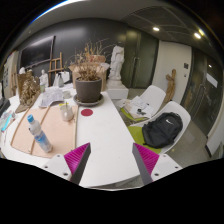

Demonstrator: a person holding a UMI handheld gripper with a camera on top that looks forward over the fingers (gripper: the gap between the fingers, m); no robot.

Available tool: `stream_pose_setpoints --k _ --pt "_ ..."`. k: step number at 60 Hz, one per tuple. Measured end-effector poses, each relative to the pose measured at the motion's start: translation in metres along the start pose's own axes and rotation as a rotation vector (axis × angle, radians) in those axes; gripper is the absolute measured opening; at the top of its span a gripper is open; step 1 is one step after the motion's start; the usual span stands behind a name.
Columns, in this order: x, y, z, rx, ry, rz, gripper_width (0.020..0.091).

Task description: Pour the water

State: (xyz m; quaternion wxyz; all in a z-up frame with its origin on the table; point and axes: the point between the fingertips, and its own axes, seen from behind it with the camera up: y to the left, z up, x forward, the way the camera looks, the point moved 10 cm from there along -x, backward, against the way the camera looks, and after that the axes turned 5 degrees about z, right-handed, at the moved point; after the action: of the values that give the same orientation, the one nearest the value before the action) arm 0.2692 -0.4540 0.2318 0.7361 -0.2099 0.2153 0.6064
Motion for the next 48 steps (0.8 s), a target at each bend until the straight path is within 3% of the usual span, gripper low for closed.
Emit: stream_pose_setpoints --k 8,33,48 --pt "0.001 0.029 -0.013 -0.026 0.008 0.072 0.0857" --pt "0.034 0.232 -0.065 -0.066 0.003 0.279 0.0854" --pt "0.114 0.291 -0.049 -0.039 -0.127 0.271 0.0824"
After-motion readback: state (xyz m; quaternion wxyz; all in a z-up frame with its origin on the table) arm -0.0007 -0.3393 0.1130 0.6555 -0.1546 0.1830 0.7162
